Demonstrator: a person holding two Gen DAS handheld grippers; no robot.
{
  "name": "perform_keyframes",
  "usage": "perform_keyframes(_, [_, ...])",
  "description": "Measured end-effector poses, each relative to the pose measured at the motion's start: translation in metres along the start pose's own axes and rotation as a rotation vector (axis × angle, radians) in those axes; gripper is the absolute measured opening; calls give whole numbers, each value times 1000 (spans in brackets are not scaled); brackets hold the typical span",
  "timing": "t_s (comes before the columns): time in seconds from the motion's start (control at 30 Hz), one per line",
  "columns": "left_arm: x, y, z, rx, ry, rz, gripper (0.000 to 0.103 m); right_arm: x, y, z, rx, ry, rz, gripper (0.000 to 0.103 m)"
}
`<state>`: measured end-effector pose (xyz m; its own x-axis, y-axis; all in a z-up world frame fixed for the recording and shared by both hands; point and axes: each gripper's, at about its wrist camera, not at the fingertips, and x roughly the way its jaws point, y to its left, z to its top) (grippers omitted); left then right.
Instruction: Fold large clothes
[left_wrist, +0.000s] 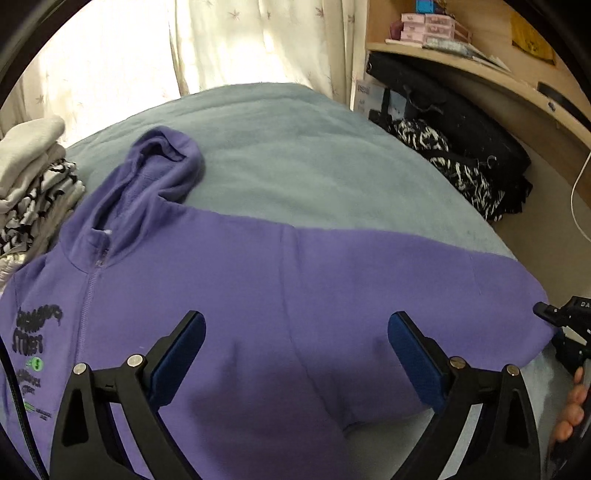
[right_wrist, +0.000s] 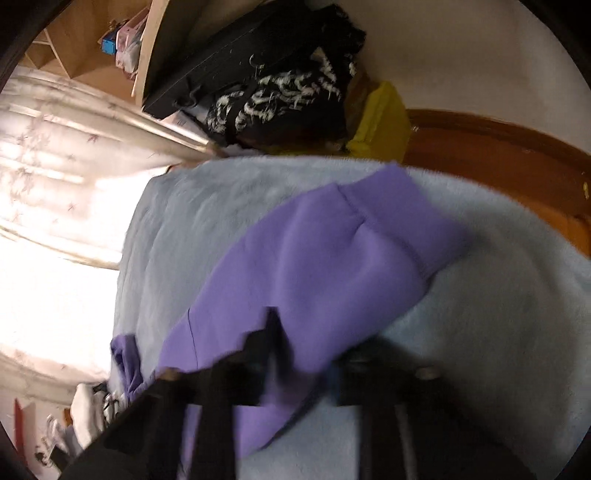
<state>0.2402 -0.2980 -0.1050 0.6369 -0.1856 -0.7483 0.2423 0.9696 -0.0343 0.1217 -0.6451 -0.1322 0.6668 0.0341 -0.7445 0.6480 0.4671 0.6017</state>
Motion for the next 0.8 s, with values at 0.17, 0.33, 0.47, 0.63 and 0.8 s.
perform_keyframes(0.17, [-39,41,2,-39,-90,54,98,-49,102,-28,-328,-186,27,11])
perform_keyframes(0.33, [-77,111,-7,-174,-140,106,98,-63,225,-107,-711,-183,147,12])
perform_keyframes(0.47, [-95,180,-28,-318,-128,144,98,-21,283,-194,-955,-44,160,17])
perform_keyframes(0.63, [-88,241,-57,-399,-45,178,98,64,275,-280,-1079,233,47,49])
perform_keyframes(0.8, [-74,264,-77,-448,18,72,98,58,247,-298,-1049,297,67,49])
